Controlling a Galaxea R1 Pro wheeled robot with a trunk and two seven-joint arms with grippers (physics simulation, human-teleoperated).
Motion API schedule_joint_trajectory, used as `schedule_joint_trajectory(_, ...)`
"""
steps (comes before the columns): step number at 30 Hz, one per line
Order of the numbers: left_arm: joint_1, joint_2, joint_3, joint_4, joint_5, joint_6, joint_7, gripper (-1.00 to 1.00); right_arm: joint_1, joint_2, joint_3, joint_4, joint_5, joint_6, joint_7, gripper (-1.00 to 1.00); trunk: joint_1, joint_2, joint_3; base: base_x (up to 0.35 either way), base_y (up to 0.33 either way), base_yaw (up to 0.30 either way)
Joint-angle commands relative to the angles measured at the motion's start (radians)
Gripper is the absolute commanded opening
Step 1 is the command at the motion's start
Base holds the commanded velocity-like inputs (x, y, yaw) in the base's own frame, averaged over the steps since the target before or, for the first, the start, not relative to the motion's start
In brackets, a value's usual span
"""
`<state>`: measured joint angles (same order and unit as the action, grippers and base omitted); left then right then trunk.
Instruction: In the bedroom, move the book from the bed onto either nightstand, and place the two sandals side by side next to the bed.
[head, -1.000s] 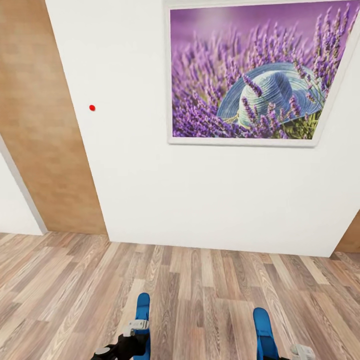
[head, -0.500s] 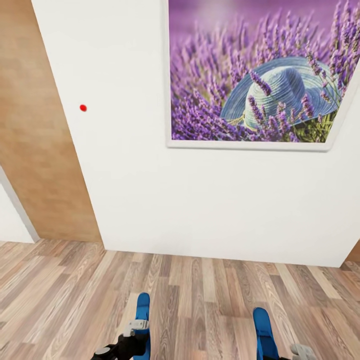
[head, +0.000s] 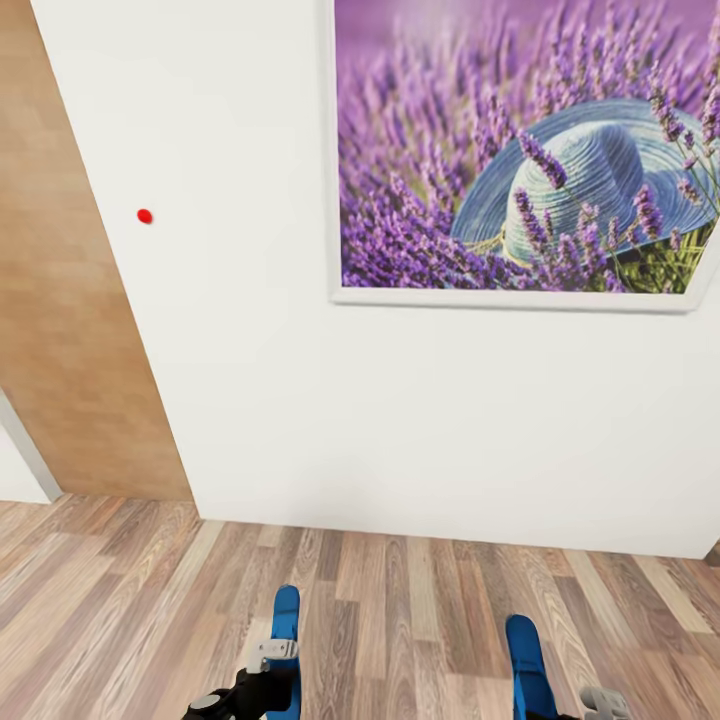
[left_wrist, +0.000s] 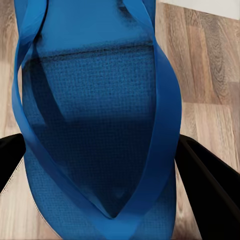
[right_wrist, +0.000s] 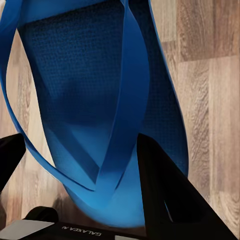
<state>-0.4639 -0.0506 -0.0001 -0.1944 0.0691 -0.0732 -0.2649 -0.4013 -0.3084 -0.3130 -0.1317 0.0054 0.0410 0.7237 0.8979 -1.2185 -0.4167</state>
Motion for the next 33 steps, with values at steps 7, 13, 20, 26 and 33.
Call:
schedule_joint_trajectory(7, -0.001, 0.000, 0.000, 0.001, 0.008, -0.002, -0.004, -1.00, -0.001, 0.000, -0.006, 0.000, -0.003, 0.007, 0.004, -1.00, 0.001, -0.001, -0.001, 0.325, 0.000, 0.000)
schedule_joint_trajectory(13, -0.001, 0.000, 0.000, 0.001, 0.008, -0.002, -0.004, -1.00, -0.001, -0.001, -0.006, 0.000, -0.002, 0.007, 0.003, -1.00, 0.001, -0.001, -0.001, 0.325, 0.000, 0.000)
schedule_joint_trajectory(20, -0.001, 0.000, 0.000, 0.002, 0.008, -0.002, -0.004, -1.00, -0.001, 0.000, -0.006, 0.000, -0.003, 0.007, 0.006, -1.00, 0.001, -0.001, -0.001, 0.325, 0.000, 0.000)
schedule_joint_trajectory(26, -0.001, 0.000, 0.000, 0.001, 0.008, -0.002, -0.004, -1.00, -0.001, -0.001, -0.006, 0.000, -0.004, 0.007, 0.007, -1.00, 0.001, -0.001, -0.001, 0.325, 0.000, 0.000)
schedule_joint_trajectory(33, -0.001, 0.000, 0.000, 0.001, 0.008, -0.002, -0.004, -1.00, -0.001, -0.001, -0.006, 0.000, -0.004, 0.007, 0.008, -1.00, 0.001, -0.001, -0.001, 0.263, 0.000, 0.000)
